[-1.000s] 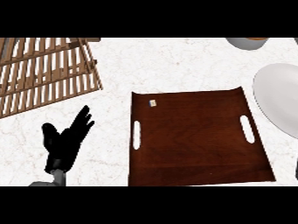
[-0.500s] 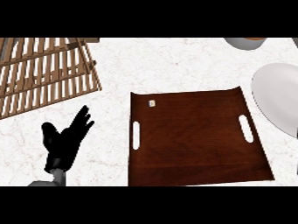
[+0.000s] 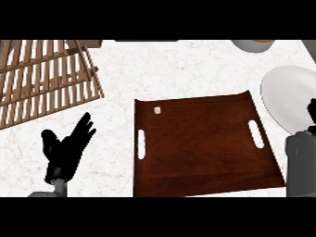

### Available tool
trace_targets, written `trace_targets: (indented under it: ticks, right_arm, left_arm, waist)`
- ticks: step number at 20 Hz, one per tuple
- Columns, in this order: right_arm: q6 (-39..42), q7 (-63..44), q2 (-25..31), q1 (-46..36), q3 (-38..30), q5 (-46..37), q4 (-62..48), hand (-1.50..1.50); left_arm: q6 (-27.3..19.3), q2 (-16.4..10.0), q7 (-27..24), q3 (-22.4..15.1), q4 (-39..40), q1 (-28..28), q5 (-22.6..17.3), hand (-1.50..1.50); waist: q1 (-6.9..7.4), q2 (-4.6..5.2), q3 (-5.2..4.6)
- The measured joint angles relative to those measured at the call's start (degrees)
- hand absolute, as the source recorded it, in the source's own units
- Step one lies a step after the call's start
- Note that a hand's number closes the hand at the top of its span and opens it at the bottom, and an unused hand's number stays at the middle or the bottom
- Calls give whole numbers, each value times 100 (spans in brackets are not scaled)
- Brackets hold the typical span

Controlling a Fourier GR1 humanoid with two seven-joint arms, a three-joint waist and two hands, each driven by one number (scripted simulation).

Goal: Pick the bell pepper from the tray and place it in the plate

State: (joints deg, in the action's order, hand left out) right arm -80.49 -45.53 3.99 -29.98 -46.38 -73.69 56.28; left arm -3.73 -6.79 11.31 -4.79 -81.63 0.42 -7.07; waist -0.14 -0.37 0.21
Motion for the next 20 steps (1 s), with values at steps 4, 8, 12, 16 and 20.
trace_targets:
  ticks: [4,8,12,16,20]
  right_arm:
    - [-109,-156,-247,694,1080,524,568,-150]
    - [-150,-525,-341,1161,1802,562,839,-150]
    - [-168,-1009,-377,1389,2217,287,816,-150]
    - [-203,-1494,-391,1514,2561,30,663,-150]
    - [-235,-1953,-394,1441,2632,-304,456,-150]
  left_arm:
    - [-3,22,55,-3,-37,-18,18,0]
    - [12,22,103,-28,-174,90,44,0]
    - [121,-31,135,36,-136,75,-3,0]
    - [125,23,96,26,-57,25,27,0]
    - [96,47,42,20,-70,31,84,0]
  waist:
    - [-3,-4,-7]
    - [18,-1,-14]
    - [31,4,-18]
    - [49,4,-13]
    - [73,8,-15]
